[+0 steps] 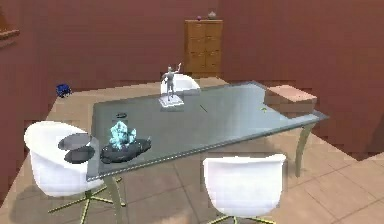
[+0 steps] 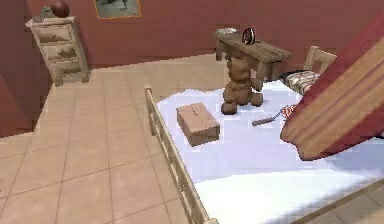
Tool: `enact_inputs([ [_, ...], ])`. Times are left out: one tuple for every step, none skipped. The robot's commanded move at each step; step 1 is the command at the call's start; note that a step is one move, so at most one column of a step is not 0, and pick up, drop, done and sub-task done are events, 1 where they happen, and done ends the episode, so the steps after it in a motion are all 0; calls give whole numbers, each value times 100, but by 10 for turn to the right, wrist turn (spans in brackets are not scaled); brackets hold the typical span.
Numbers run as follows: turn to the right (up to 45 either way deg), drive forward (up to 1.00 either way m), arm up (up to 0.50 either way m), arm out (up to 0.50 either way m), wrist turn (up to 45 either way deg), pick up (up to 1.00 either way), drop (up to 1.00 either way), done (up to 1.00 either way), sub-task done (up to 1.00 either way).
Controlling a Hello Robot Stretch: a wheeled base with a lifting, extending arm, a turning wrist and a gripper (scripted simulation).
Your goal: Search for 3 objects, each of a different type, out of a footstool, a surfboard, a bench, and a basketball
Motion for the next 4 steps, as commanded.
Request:
enact_inputs([
  [450, 0, 0, 0, 0, 0, 0, 0, 0],
  [210, 0, 0, 0, 0, 0, 0, 0, 0],
  [0, 30, 0, 0, 0, 0, 0, 0, 0],
  [0, 100, 0, 0, 0, 0, 0, 0, 0],
])
